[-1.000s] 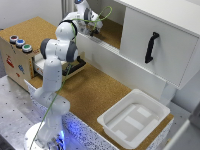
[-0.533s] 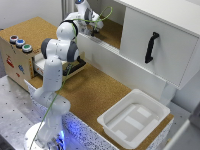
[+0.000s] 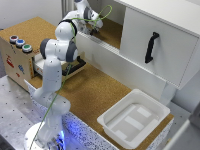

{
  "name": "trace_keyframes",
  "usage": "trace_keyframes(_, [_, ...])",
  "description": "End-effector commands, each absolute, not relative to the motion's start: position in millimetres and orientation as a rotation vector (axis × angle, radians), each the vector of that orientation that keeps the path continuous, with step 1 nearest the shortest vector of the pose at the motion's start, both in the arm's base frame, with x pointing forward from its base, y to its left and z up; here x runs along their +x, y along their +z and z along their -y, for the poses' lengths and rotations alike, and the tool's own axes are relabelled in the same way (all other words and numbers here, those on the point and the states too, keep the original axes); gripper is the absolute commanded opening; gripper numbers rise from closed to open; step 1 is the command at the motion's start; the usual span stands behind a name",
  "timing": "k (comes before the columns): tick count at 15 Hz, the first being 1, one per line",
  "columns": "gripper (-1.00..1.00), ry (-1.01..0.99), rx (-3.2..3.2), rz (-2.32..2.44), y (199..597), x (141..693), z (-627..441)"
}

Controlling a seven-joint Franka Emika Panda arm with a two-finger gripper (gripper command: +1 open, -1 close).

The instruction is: Go towards the purple block and grasp it

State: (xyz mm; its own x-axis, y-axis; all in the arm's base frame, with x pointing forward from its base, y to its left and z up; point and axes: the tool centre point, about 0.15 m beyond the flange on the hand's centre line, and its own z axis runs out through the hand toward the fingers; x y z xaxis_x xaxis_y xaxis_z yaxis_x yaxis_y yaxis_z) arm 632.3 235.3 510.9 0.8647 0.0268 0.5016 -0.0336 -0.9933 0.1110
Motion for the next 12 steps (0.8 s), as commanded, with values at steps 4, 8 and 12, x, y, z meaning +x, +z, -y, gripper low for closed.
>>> trace_keyframes(4, [-1.00,0.816,2.887,0.026,523,498,-222])
trace_keyframes(8, [-1.00,0.771,2.913,-0.070,516,477,-225])
trace_keyframes(12, [-1.00,0.779,2.957,-0.380,523,461,-243])
